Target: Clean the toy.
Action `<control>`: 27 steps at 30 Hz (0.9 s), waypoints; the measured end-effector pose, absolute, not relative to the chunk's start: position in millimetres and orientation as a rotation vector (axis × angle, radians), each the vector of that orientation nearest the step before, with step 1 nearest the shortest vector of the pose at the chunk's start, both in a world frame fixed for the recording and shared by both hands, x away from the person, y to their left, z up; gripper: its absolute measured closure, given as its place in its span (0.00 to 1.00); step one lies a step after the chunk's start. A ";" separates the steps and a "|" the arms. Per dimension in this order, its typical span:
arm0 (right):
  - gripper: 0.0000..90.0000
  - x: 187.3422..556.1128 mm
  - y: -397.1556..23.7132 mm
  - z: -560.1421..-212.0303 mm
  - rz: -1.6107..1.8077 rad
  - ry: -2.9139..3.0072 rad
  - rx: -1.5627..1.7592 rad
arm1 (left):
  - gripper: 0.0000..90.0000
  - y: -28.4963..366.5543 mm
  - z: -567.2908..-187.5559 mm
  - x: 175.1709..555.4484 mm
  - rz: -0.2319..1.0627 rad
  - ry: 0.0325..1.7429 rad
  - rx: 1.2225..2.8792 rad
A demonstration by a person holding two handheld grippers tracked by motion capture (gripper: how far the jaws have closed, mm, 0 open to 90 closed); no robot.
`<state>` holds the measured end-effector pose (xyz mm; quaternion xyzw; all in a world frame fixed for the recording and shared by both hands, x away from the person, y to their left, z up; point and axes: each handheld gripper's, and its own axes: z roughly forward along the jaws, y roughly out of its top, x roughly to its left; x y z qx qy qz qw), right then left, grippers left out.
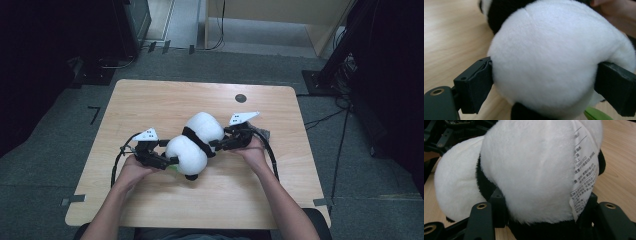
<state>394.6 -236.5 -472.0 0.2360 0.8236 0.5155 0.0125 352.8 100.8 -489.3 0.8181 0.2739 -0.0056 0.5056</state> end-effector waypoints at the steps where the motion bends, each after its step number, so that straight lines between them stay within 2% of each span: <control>1: 0.47 394.6 -236.5 -472.0 1.607 2.567 0.736 | 0.08 100.8 -489.3 352.8 -0.014 0.661 1.974; 9: 0.46 399.0 -229.0 -472.0 1.601 2.558 0.753 | 0.12 101.5 -495.4 353.9 -0.077 0.653 1.940; 12: 0.43 399.4 -228.8 -472.1 1.579 2.558 0.767 | 0.21 99.5 -493.7 351.5 -0.065 0.639 1.954; 15: 0.39 400.2 -230.5 -471.8 1.556 2.562 0.777 | 0.39 99.3 -490.8 348.4 -0.042 0.646 1.971; 17: 0.36 401.1 -231.9 -471.5 1.547 2.562 0.786 | 0.46 99.7 -489.0 346.8 -0.038 0.670 1.973; 22: 0.32 403.3 -238.4 -469.6 1.502 2.538 0.821 | 0.59 96.9 -483.0 341.6 -0.001 0.688 1.975; 27: 0.31 403.3 -247.6 -463.0 1.466 2.515 0.859 | 0.63 100.7 -475.8 341.3 0.004 0.702 1.917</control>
